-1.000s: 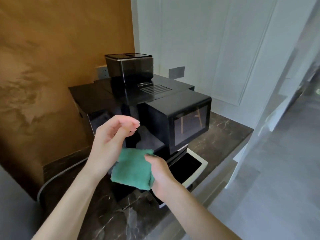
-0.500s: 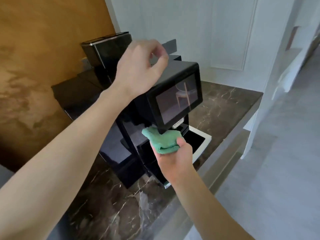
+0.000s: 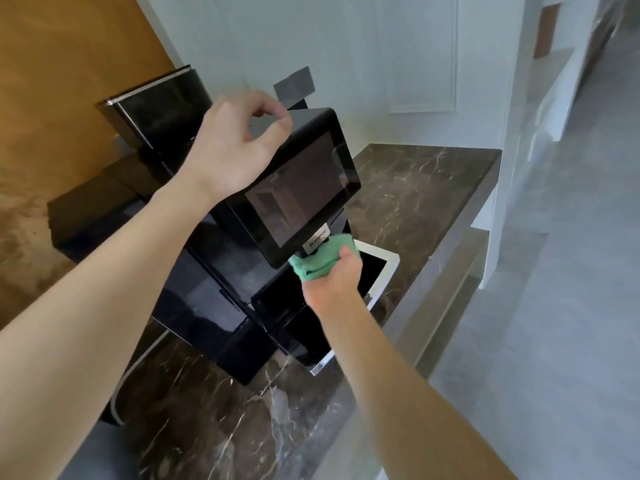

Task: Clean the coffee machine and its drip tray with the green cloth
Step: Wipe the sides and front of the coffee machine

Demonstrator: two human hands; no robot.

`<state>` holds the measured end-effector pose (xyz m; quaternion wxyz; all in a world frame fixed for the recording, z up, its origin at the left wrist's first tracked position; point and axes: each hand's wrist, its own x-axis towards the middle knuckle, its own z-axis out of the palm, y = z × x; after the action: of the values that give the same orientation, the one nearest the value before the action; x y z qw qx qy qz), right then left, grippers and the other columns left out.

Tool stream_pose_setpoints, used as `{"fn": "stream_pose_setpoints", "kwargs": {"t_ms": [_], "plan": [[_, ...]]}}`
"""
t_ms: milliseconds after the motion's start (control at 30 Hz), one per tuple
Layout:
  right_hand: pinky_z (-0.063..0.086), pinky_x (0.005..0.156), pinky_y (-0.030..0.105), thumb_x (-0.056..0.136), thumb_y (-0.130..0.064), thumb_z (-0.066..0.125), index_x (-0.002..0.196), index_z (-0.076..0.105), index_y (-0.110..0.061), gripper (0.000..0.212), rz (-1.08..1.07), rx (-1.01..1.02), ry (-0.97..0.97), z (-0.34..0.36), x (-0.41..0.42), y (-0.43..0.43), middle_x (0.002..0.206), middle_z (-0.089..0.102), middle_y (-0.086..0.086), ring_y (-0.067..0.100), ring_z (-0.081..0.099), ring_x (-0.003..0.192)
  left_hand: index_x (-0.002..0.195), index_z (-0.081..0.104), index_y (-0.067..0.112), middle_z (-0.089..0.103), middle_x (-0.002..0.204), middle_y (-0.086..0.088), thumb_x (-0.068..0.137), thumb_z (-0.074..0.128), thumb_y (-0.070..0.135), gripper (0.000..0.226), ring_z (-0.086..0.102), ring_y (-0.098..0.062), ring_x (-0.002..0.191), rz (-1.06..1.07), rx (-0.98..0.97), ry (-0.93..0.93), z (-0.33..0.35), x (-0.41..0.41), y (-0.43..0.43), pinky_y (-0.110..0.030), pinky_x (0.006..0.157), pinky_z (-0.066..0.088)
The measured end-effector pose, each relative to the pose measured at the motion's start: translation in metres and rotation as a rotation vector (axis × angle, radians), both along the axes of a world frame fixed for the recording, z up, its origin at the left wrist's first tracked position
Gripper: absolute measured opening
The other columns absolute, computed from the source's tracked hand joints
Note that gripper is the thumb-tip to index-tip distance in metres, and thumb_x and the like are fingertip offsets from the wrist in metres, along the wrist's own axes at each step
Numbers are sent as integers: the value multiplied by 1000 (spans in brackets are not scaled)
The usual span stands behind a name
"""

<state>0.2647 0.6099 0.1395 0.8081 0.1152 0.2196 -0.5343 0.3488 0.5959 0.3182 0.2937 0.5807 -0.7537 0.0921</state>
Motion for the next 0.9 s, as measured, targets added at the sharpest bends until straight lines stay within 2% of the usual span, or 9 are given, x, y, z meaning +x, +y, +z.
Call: {"fn": "stream_pose_setpoints", "kwargs": {"t_ms": [133,233,333,433,600,733,800,833,900], "plan": [[41,115,49,110,-28,34,140,56,-11,41,-6,-105,77,5,-12,-24,129,65,14,34,61,122,114,69,26,65,121,10,102,54,39,23,55,-8,119,3,13,15,-1,-2,2,-29,101,42],[49,98,42,110,-24,35,130,59,-11,34,-14,-126,117,2,-10,-15,111,66,11,30,63,101,110,70,27,67,115,13,100,55,40,22,59,-10,114,9,35,55,0,-2,2,-36,104,48],[49,108,47,110,-19,40,123,61,-17,26,-28,-80,116,-3,-12,-3,126,66,10,30,64,117,108,72,27,67,109,18,99,55,41,23,61,-8,109,15,57,90,0,-2,2,-37,102,50],[55,102,47,108,-17,44,124,62,-22,24,-44,-29,218,-9,-14,10,123,68,8,27,67,113,106,72,27,66,102,23,99,56,39,22,61,-6,104,10,70,99,-1,-2,3,-36,102,51],[41,90,14,111,-23,38,151,45,-17,41,-355,-276,826,-14,-7,19,122,57,-21,-9,55,104,103,73,29,68,101,22,97,58,40,20,63,-4,104,2,72,107,-2,0,3,-37,103,51],[43,74,28,108,-28,39,121,57,-26,22,-259,-633,1164,-37,23,26,94,57,-8,7,51,73,104,74,30,70,103,20,96,59,43,22,65,-9,106,6,55,107,-1,0,4,-43,103,52],[44,95,18,107,-24,42,145,49,-29,39,-188,-741,1277,-53,32,38,139,53,-14,0,56,110,104,74,28,71,104,17,95,60,43,23,65,-10,106,5,50,117,-1,-1,3,-44,103,52],[39,108,17,107,-21,43,152,44,-31,46,-166,-795,1316,-57,33,48,157,40,-17,-4,46,133,103,74,28,72,103,16,95,60,43,22,65,-10,105,4,51,125,-1,-1,3,-43,103,52],[43,114,32,105,-17,43,140,57,-37,43,-87,-842,1209,-58,32,71,149,55,-10,10,50,138,101,75,27,72,101,17,94,62,41,20,66,-8,103,5,49,151,0,-3,4,-41,103,53]]}}
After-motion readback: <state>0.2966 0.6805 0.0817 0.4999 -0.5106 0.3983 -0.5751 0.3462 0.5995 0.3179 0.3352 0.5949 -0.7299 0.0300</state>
